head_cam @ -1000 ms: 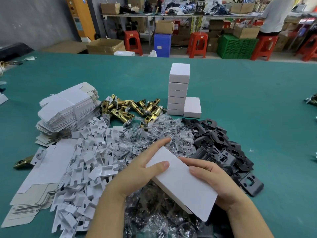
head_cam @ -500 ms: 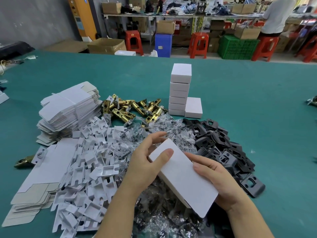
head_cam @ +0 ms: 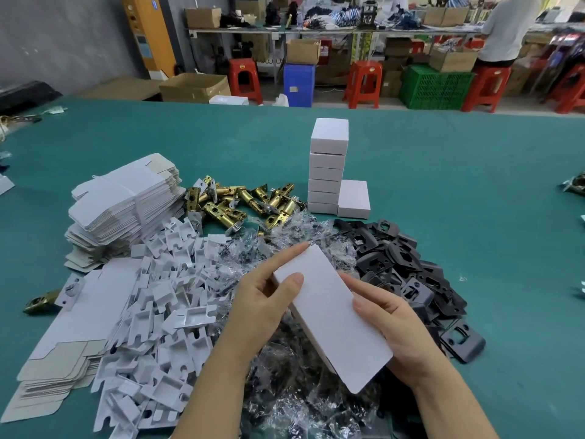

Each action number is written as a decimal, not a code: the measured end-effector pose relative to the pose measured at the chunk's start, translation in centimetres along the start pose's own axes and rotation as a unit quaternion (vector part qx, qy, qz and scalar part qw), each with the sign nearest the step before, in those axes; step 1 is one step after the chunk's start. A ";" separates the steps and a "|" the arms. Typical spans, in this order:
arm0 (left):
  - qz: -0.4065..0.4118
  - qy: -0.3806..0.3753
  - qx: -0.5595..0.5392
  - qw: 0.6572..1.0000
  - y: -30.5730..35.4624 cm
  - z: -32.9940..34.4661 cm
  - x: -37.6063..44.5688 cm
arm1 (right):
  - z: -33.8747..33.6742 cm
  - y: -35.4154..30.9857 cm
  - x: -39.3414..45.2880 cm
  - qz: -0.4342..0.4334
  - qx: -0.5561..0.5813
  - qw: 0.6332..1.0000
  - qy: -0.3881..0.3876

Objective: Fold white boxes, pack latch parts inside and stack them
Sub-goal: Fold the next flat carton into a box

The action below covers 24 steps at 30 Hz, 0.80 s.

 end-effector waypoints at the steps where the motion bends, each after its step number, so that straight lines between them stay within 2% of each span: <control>1: -0.001 -0.002 -0.003 1.000 0.0 0.0 0.0 | -0.1 0.0 0.0 0.000 -0.002 1.000 0.000; 15: -0.022 -0.027 -0.006 0.999 -0.5 0.3 0.2 | 0.3 -0.4 -0.1 -0.021 -0.020 1.000 0.000; 20: -0.114 -0.048 -0.085 0.989 -1.9 1.4 0.5 | 0.1 -0.5 0.0 -0.062 -0.097 0.993 -0.010; 24: -0.145 -0.089 -0.103 0.980 -2.6 2.1 0.5 | 0.6 -0.2 -0.1 -0.072 -0.183 0.978 -0.062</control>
Point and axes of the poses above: each hand's wrist, its own x-axis towards the middle knuckle, its own z-axis out of the palm, y = z × x, the point moved 6 cm from there along x, towards the middle knuckle, and after that the axes turned 8 degrees about x, right-handed, at the moved point
